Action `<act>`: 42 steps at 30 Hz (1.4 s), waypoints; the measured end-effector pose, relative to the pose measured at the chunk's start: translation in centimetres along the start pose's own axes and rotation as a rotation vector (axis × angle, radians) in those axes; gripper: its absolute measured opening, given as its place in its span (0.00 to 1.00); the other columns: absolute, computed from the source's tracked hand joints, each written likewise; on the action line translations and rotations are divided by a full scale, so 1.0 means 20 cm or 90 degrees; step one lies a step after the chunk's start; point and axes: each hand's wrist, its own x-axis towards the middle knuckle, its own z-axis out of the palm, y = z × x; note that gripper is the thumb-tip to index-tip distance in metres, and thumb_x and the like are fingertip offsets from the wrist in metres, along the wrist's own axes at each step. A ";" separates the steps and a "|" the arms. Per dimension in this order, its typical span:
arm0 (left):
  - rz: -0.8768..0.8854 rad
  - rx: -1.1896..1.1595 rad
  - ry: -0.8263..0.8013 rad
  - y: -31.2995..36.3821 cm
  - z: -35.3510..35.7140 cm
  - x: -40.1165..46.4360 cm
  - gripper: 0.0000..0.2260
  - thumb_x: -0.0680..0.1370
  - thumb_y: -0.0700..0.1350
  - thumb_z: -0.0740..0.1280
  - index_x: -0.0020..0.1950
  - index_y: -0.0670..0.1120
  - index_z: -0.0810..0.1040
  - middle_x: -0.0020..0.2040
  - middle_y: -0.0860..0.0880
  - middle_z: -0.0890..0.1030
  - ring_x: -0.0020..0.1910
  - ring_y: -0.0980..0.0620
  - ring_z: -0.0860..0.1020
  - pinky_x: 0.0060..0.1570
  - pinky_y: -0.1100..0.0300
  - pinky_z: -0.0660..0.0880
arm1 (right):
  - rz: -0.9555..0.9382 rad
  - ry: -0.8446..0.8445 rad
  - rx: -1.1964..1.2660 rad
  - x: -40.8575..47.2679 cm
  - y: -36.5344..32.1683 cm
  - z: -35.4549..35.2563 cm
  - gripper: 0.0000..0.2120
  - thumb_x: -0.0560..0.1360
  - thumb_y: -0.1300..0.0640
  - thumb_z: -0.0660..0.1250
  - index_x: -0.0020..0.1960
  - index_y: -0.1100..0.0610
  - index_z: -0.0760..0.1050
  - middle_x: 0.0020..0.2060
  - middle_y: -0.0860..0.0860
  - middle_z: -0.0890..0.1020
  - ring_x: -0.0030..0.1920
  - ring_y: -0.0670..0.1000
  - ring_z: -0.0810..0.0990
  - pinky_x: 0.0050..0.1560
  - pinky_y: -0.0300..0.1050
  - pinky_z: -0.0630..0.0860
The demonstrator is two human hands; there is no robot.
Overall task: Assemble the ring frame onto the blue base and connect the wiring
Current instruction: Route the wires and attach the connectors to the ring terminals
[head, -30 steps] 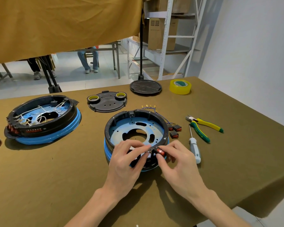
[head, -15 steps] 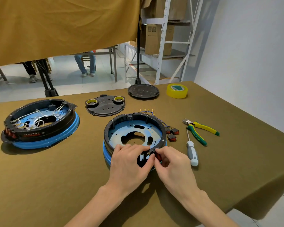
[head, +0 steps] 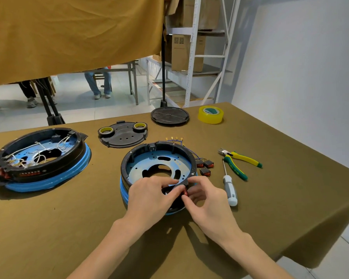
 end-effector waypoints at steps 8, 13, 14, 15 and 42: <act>-0.005 0.027 -0.175 -0.02 -0.02 0.08 0.16 0.81 0.66 0.60 0.54 0.63 0.85 0.40 0.63 0.83 0.41 0.63 0.79 0.38 0.61 0.78 | 0.012 -0.006 -0.084 -0.01 0.01 0.03 0.06 0.79 0.54 0.71 0.55 0.51 0.81 0.43 0.41 0.79 0.47 0.42 0.79 0.45 0.34 0.77; 0.018 0.060 -0.257 -0.03 -0.01 0.12 0.19 0.82 0.65 0.56 0.53 0.58 0.83 0.42 0.57 0.82 0.42 0.58 0.79 0.43 0.56 0.78 | -0.007 -0.011 -0.060 -0.04 0.02 0.03 0.07 0.80 0.55 0.70 0.57 0.49 0.78 0.46 0.40 0.78 0.50 0.41 0.78 0.47 0.31 0.76; 0.023 0.066 -0.270 -0.03 0.00 0.13 0.20 0.82 0.66 0.56 0.52 0.57 0.82 0.42 0.56 0.82 0.42 0.58 0.79 0.42 0.57 0.78 | -0.008 -0.009 -0.056 -0.05 0.03 0.04 0.08 0.80 0.55 0.70 0.58 0.49 0.78 0.47 0.41 0.78 0.51 0.41 0.78 0.48 0.31 0.76; 0.026 0.071 -0.277 -0.03 0.00 0.14 0.20 0.82 0.67 0.56 0.52 0.56 0.82 0.43 0.55 0.82 0.42 0.58 0.79 0.41 0.57 0.77 | -0.007 -0.006 -0.051 -0.05 0.03 0.04 0.08 0.80 0.55 0.70 0.59 0.50 0.79 0.48 0.41 0.79 0.51 0.41 0.78 0.49 0.32 0.76; -0.060 -0.022 -0.356 -0.04 0.07 0.28 0.18 0.80 0.66 0.61 0.47 0.55 0.80 0.42 0.55 0.82 0.42 0.59 0.79 0.40 0.59 0.72 | -0.043 -0.006 -0.053 0.02 0.09 0.04 0.06 0.81 0.59 0.68 0.57 0.54 0.77 0.47 0.44 0.76 0.49 0.37 0.76 0.47 0.26 0.70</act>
